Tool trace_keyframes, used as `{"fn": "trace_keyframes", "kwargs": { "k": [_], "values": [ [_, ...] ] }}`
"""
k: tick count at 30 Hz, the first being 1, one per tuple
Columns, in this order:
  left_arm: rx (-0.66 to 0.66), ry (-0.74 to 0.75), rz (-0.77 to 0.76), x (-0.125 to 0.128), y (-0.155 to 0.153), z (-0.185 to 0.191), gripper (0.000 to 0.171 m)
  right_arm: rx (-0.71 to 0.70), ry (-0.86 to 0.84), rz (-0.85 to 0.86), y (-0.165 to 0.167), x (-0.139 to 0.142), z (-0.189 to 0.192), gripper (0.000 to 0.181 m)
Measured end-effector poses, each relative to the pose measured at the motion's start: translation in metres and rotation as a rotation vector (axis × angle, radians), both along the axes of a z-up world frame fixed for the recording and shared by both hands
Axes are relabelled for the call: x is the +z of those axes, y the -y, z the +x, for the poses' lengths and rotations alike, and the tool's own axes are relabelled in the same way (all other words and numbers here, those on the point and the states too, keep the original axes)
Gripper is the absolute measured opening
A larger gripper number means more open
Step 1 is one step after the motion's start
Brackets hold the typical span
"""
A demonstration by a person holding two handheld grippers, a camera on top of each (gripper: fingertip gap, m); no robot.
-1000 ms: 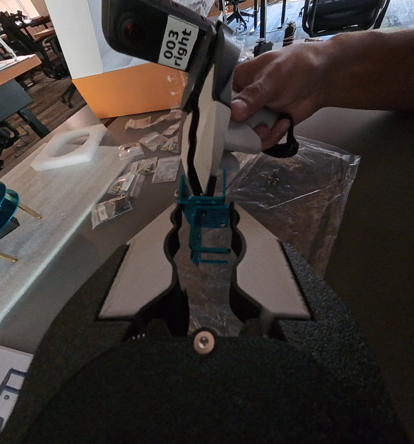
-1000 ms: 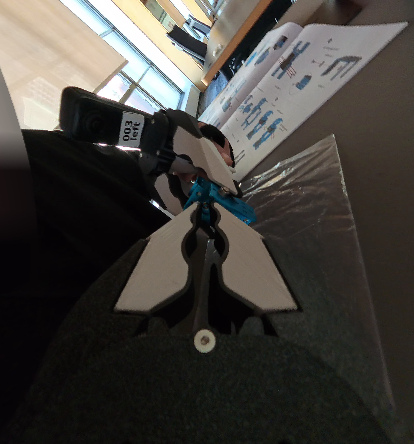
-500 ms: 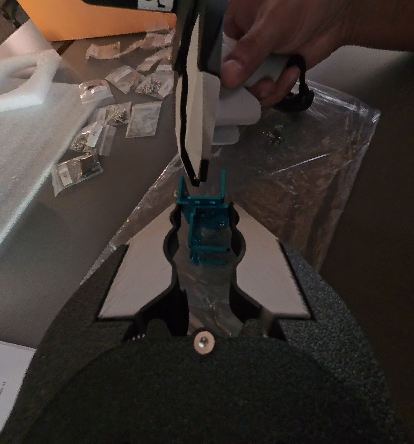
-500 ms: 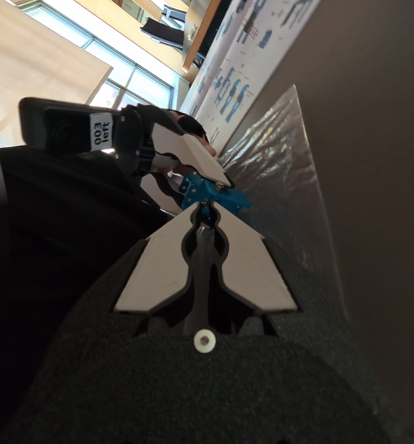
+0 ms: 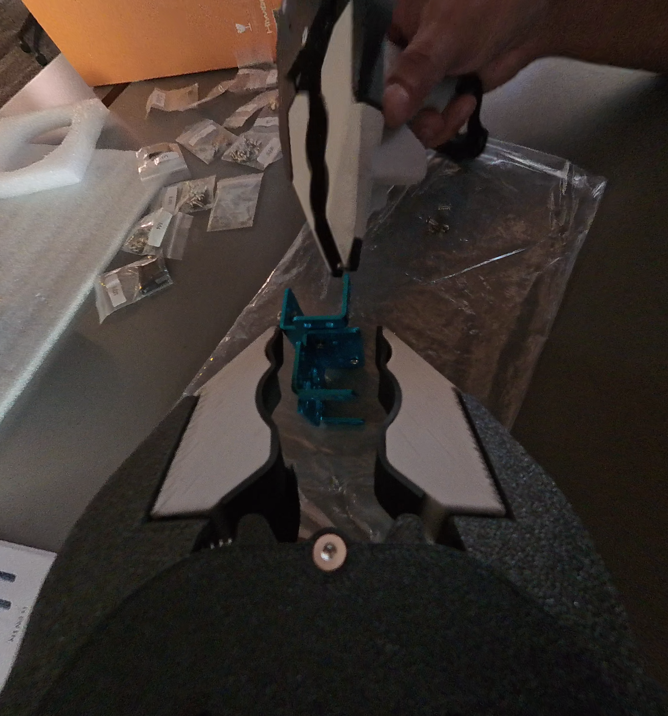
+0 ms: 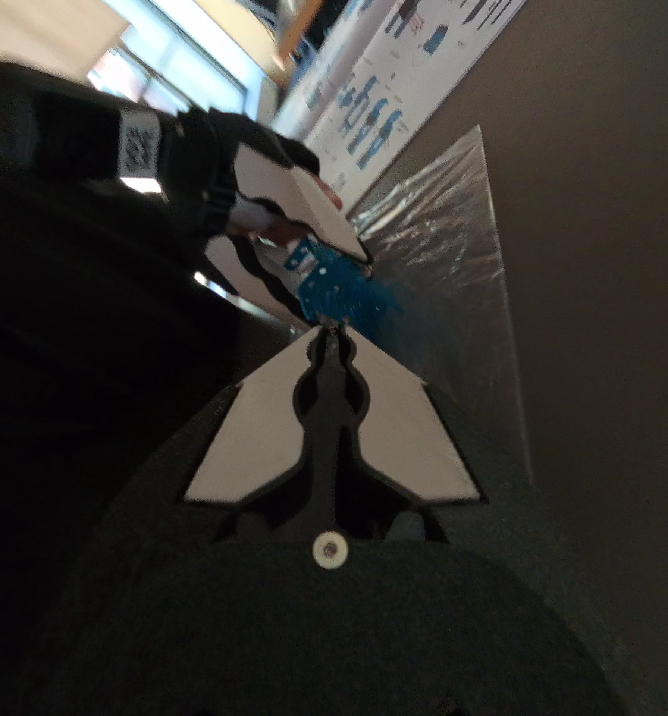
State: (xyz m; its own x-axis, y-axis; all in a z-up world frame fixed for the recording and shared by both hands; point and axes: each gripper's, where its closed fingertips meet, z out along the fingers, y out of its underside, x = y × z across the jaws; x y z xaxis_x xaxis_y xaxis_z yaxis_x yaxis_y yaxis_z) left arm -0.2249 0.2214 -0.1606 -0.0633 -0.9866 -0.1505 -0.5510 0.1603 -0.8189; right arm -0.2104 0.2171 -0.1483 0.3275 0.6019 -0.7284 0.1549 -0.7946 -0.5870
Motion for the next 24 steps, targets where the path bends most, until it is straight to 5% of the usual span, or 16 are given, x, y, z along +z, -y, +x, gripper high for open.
{"fn": "trace_keyframes", "kwargs": {
  "k": [5,11,17,24],
  "values": [
    [0.003,-0.007,0.015,-0.001,-0.001,0.000,0.047,0.167,0.468,0.265,0.023,-0.021,0.033,0.004],
    [0.016,-0.022,0.063,-0.004,-0.004,-0.001,0.041,0.250,0.937,0.276,0.043,-0.033,0.084,0.006],
    [0.020,-0.009,0.053,-0.001,-0.003,-0.001,0.040,0.314,1.109,0.183,0.051,-0.043,0.128,0.006],
    [0.038,-0.003,0.033,-0.001,-0.004,-0.001,0.041,0.336,1.098,0.253,0.048,-0.045,0.137,0.012]
  ]
}}
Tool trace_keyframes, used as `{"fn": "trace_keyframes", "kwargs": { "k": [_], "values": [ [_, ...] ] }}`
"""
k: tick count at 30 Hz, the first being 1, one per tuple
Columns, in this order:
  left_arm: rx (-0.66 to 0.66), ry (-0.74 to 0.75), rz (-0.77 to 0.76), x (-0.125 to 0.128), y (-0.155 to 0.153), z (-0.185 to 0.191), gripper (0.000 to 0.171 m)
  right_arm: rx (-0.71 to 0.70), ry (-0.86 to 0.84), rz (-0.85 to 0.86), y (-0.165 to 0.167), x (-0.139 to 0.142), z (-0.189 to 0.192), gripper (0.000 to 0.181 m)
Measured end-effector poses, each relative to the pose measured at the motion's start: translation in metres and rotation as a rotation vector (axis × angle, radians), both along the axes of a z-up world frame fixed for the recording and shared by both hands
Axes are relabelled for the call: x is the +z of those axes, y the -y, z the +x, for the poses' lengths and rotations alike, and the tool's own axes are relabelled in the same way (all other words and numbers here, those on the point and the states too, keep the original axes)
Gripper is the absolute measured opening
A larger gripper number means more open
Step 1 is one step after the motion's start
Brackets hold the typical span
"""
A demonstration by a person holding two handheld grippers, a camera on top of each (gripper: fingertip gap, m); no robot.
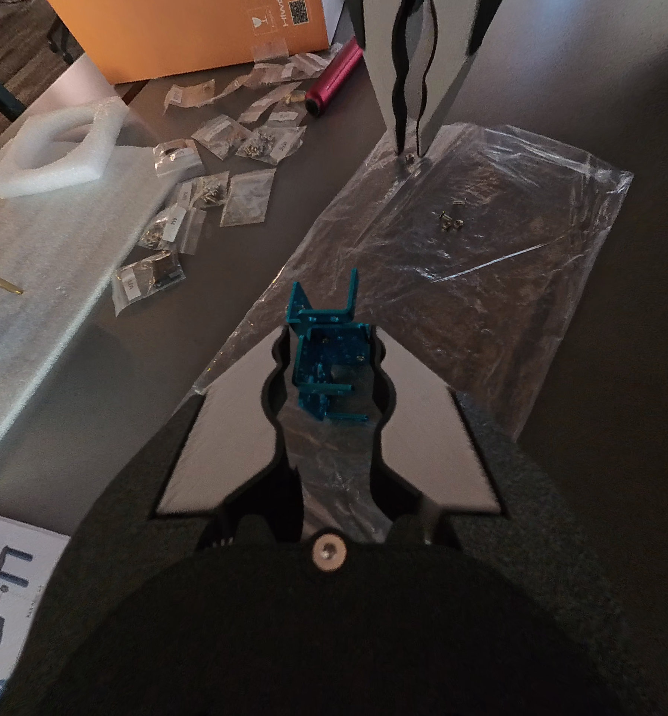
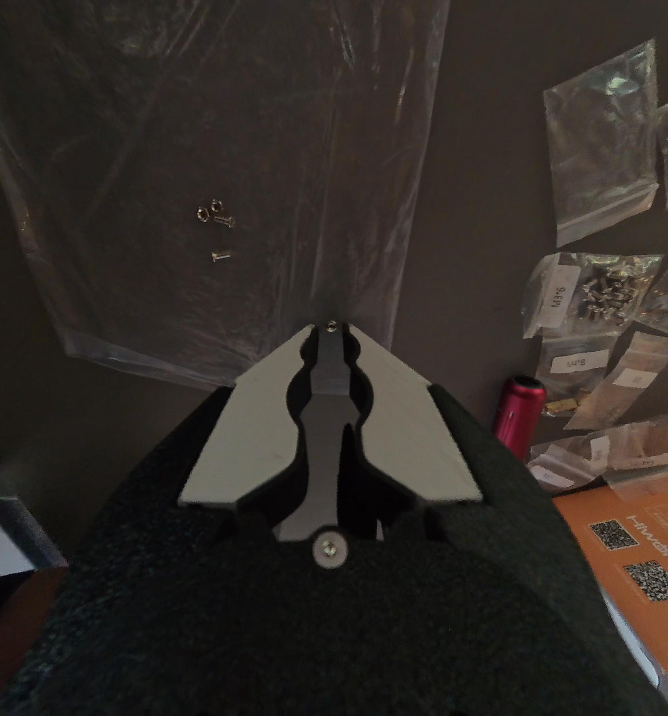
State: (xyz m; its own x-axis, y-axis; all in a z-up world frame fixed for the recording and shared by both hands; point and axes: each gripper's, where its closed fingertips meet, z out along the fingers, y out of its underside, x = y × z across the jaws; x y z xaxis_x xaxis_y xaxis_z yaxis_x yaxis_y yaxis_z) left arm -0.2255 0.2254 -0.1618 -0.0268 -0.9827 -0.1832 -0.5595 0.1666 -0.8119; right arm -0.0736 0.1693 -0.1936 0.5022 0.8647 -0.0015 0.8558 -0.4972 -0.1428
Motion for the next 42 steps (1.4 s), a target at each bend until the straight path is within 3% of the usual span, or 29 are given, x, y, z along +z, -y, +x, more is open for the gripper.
{"fn": "trace_keyframes", "kwargs": {
  "k": [6,42],
  "values": [
    [0.004,0.003,0.007,0.000,-0.001,0.000,0.041,0.012,-0.082,0.065,-0.001,0.007,-0.006,0.011],
    [-0.004,-0.001,-0.006,-0.001,-0.002,-0.002,0.041,-0.045,0.041,0.018,-0.003,-0.002,-0.003,0.008]
  ]
}}
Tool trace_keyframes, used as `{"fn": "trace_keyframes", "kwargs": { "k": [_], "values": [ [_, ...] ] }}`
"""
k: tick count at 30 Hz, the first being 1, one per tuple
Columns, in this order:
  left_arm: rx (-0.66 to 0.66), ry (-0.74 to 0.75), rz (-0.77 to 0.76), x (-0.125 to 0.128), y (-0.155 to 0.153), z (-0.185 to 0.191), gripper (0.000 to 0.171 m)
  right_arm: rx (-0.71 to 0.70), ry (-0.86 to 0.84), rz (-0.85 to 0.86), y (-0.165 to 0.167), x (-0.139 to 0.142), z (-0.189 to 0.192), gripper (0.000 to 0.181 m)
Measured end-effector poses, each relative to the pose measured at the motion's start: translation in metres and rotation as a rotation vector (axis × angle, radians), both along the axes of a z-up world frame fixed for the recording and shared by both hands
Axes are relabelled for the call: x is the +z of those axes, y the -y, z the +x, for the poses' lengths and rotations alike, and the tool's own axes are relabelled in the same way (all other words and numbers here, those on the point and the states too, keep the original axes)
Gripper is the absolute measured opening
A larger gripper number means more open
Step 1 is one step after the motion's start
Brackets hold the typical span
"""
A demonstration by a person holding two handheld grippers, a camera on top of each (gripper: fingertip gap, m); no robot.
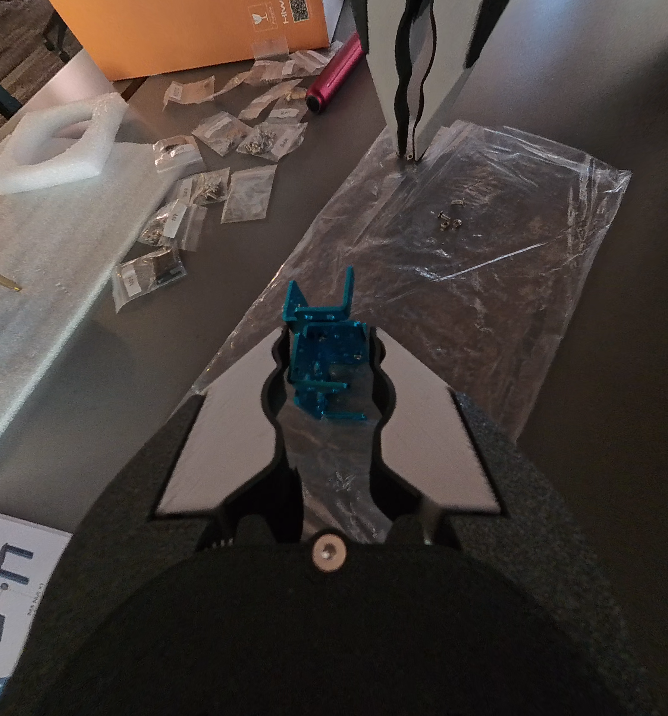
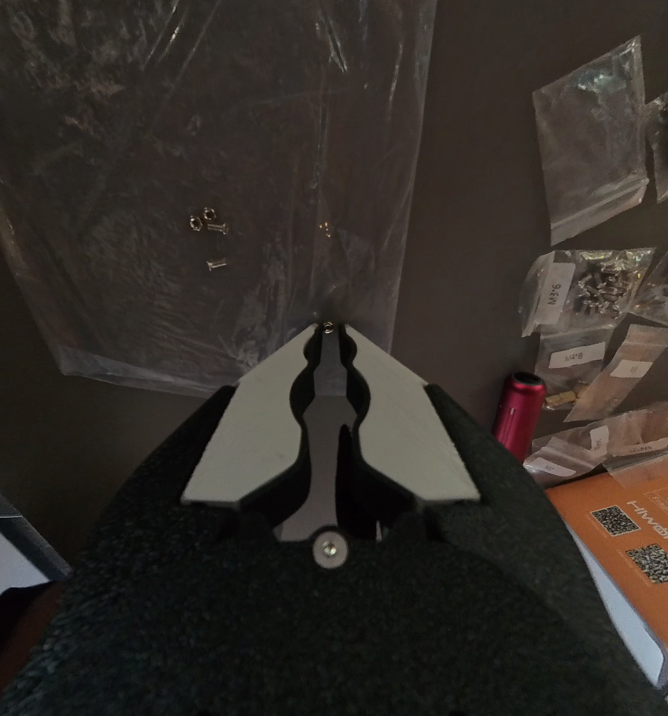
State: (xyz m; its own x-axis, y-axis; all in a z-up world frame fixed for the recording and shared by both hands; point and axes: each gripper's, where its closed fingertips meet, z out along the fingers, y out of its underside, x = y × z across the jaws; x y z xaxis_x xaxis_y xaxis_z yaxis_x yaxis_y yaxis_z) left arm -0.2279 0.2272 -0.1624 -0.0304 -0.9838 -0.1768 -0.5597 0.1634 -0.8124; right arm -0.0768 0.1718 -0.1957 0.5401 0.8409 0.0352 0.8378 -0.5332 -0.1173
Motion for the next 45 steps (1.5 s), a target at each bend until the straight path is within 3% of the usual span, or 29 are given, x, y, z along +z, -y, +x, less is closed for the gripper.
{"fn": "trace_keyframes", "kwargs": {
  "k": [16,24,36,45],
  "values": [
    [-0.005,-0.009,0.008,-0.001,0.000,-0.001,0.041,0.010,0.000,0.013,-0.002,0.001,0.005,0.004],
    [-0.017,0.000,0.007,0.005,0.000,-0.003,0.041,0.036,-0.127,0.051,-0.006,0.014,-0.005,0.000],
    [-0.030,0.008,0.002,0.010,0.000,-0.005,0.041,0.036,0.003,0.015,0.002,0.006,0.000,0.005],
    [-0.025,0.015,0.006,0.013,-0.001,-0.006,0.041,0.018,0.005,-0.033,0.003,-0.001,-0.002,0.005]
  ]
}}
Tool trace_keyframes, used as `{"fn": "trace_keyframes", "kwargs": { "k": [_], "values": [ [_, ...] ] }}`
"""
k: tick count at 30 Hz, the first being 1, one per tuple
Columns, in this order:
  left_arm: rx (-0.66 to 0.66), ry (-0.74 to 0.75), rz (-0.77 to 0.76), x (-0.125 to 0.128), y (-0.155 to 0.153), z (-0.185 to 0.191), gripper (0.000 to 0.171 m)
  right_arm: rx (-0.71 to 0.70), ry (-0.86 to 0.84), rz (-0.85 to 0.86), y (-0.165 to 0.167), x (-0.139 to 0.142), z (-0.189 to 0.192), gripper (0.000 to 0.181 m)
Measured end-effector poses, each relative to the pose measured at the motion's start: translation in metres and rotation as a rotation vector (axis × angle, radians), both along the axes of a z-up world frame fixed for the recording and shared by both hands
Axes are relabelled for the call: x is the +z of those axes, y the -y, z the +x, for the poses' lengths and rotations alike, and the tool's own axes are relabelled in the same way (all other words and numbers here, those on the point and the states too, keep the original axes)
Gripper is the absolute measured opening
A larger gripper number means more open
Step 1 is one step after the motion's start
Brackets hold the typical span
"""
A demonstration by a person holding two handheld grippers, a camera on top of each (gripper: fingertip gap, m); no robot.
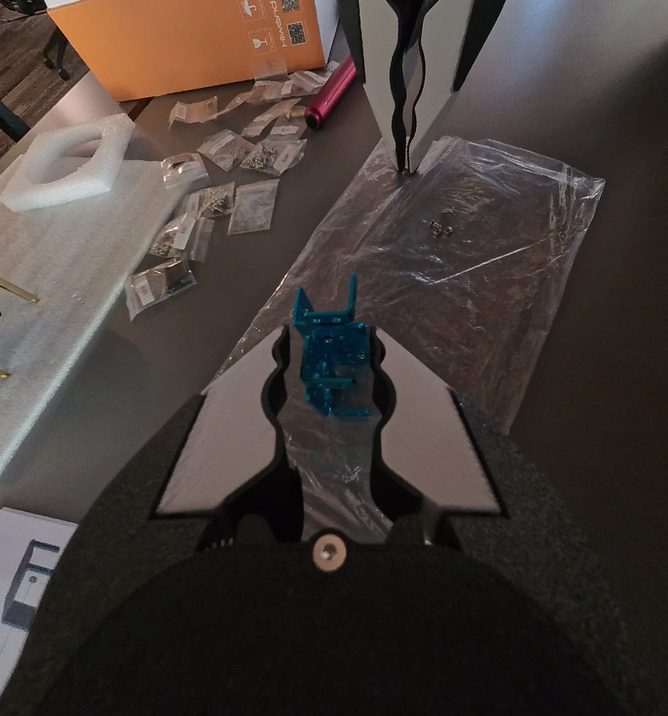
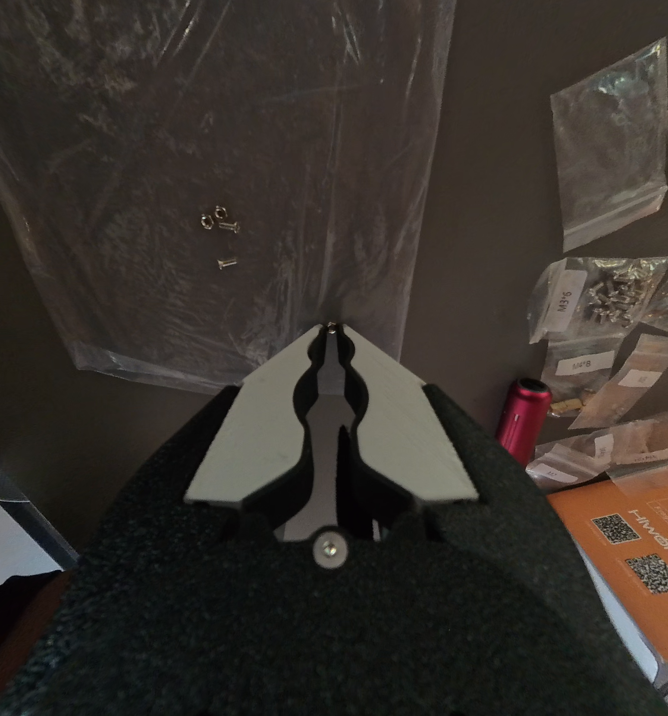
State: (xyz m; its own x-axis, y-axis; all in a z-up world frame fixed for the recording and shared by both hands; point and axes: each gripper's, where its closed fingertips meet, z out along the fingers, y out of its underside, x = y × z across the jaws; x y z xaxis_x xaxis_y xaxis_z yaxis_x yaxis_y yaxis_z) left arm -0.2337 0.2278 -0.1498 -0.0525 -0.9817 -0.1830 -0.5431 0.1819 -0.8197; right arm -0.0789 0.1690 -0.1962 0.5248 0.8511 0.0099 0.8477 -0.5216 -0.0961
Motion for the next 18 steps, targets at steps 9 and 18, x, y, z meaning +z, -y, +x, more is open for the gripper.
{"fn": "trace_keyframes", "kwargs": {
  "k": [9,18],
  "values": [
    [0.001,-0.001,-0.004,-0.001,-0.001,0.000,0.041,0.036,-0.017,0.033,-0.002,0.001,0.001,0.004],
    [-0.031,0.020,-0.043,0.004,0.005,0.000,0.041,0.037,-0.160,0.070,-0.008,0.017,-0.002,0.000]
  ]
}}
